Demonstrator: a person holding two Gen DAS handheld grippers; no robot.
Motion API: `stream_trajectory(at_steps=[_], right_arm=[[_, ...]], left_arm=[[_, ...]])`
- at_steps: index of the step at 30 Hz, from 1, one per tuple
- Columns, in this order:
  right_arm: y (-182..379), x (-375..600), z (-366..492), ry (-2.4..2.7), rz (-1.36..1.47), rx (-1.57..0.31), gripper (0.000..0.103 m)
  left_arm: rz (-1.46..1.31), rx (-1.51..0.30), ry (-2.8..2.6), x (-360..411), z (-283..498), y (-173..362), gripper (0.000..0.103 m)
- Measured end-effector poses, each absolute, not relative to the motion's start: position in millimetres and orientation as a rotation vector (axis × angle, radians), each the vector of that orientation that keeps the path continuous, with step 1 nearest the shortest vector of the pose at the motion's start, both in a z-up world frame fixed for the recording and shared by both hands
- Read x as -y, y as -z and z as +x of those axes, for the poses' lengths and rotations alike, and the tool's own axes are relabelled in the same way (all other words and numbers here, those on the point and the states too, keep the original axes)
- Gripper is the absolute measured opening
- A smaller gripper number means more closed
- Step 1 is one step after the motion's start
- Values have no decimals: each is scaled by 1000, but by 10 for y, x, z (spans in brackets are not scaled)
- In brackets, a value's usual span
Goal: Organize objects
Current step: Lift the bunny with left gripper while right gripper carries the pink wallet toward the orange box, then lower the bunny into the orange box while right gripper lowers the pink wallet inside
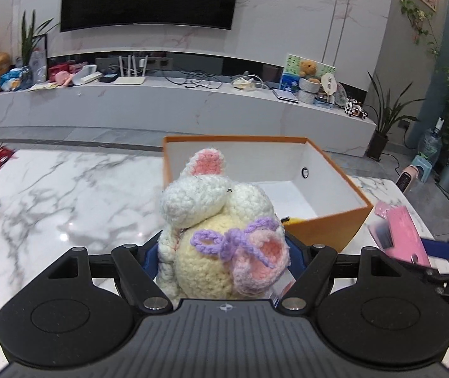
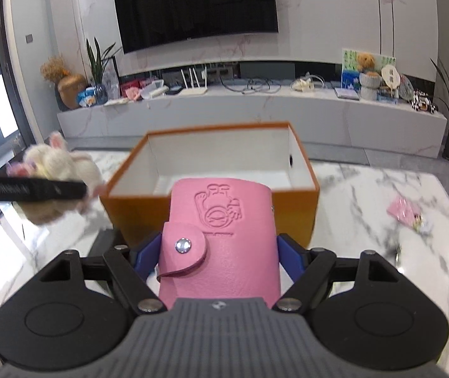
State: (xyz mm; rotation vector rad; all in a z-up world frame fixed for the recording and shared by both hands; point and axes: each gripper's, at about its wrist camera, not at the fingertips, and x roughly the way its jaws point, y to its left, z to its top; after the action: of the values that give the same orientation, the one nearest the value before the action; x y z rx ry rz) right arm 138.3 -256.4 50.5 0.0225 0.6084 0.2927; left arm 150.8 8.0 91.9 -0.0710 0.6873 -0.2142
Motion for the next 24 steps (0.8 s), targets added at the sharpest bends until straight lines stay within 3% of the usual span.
stream_trajectory(at_steps=[10,24], right_arm=[[-732,2486,2531,-325,-42,-600,79],[-154,2464,3835,-384,-135,-840,79]], left_arm=[[-63,-719,218,253,2440,-846,87],[41,-887,176,566,3243,-331,86]])
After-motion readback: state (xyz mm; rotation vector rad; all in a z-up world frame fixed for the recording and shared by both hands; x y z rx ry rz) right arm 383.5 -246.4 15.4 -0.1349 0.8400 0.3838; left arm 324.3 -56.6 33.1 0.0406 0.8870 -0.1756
